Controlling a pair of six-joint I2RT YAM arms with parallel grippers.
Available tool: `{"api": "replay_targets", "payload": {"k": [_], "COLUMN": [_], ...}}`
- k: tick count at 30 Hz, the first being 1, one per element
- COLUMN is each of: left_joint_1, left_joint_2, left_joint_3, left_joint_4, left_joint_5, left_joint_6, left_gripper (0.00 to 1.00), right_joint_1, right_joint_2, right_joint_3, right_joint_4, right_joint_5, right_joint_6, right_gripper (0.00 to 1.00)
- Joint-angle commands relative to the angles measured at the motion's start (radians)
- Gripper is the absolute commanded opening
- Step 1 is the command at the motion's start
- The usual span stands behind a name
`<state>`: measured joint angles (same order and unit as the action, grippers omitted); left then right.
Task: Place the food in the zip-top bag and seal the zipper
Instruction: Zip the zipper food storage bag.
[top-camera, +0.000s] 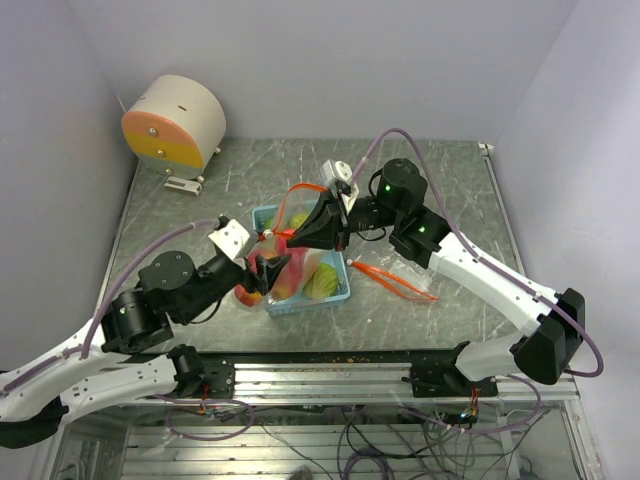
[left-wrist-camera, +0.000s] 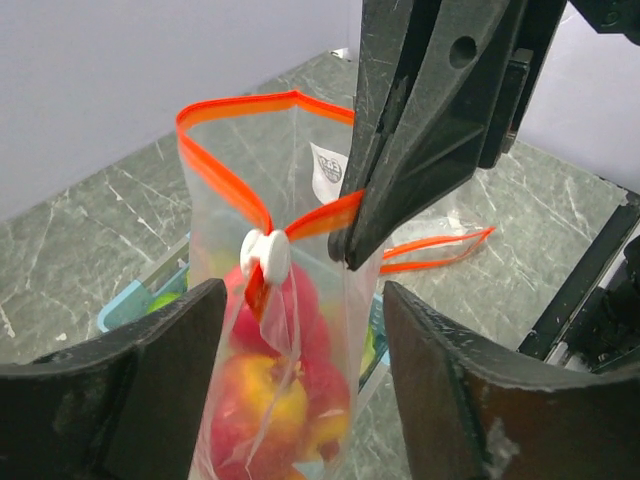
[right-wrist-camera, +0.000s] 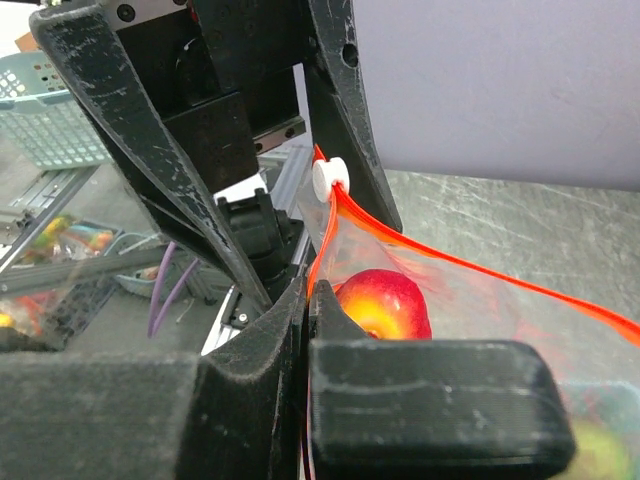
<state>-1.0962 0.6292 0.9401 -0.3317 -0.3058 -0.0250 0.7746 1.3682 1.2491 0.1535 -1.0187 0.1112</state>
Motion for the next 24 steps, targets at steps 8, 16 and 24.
{"api": "replay_targets", "payload": {"k": [8,16,24], "left_joint_1": [-0.005,-0.004,-0.004], "left_joint_2": [0.001,-0.081,-0.038], "left_joint_3": [-0.014,-0.064,-0.038], "left_joint_4": [0.031,0.046,-0.015], "left_joint_5": [-0.003,-0.016,-0.021], "left_joint_6": [0.002,-0.009,0.012], "left_gripper": [0.08,0.07,0.07], "right_joint_1": [0.002,0.002,0.002], "right_joint_2": [-0.038,-0.026,-0.078], "right_joint_3": [-0.019,-0.016,-0.021], "right_joint_4": [0.013,0.034,0.024], "right_joint_5": [-0.036,-0.056,-0.094], "right_joint_6": [-0.031,-0.017,-0.119], "right_gripper": [0.0,0.0,0.4]}}
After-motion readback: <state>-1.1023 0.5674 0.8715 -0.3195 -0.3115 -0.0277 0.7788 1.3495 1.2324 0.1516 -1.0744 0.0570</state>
